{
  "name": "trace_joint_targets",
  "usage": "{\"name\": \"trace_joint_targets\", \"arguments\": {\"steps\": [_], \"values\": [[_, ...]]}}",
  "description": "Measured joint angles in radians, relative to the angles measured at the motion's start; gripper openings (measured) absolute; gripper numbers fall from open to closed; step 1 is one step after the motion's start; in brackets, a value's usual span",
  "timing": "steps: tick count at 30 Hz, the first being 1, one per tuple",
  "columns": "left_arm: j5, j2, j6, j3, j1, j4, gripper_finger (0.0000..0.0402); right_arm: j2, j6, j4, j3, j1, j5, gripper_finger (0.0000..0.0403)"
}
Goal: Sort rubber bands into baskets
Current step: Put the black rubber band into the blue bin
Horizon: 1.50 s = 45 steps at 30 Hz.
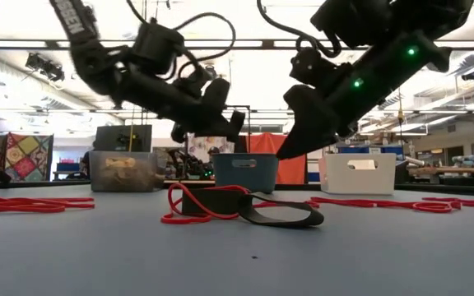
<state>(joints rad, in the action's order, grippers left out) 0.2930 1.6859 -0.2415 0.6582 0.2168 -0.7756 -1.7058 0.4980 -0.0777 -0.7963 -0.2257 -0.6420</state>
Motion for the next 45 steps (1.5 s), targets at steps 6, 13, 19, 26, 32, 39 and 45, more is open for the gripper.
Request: {"name": "trace_joint_targets", "arguments": {"steps": [6,13,19,26,32,39,45], "values": [[-0.029,0.001,-0.061,0.153,0.136,0.236,0.0010,0.000,0.008,-0.040,0.000,-0.001,0.034,0.0148],[-0.037,0.028,-0.062,0.262,0.184,0.450,0.0085,-0.027,-0.056,-0.166,0.000,-0.017,0.034,0.0146],[-0.090,0.029,-0.058,0.265,0.211,0.457,0.0186,-0.073,-0.095,-0.246,0.000,-0.016,0.111,0.0146],[-0.205,0.029,-0.054,0.261,0.199,0.432,0.0242,-0.156,-0.084,-0.341,0.000,-0.014,0.199,0.0146],[-0.206,0.025,-0.030,0.183,0.127,0.307,0.0240,-0.222,-0.126,-0.459,-0.001,-0.009,0.258,0.0145],[-0.205,0.003,-0.053,0.052,0.031,0.170,0.0239,-0.260,-0.139,-0.502,-0.001,-0.006,0.327,0.0145],[-0.193,0.000,-0.077,-0.007,-0.064,0.145,0.0239,-0.262,-0.138,-0.508,-0.001,-0.007,0.394,0.0144]]}}
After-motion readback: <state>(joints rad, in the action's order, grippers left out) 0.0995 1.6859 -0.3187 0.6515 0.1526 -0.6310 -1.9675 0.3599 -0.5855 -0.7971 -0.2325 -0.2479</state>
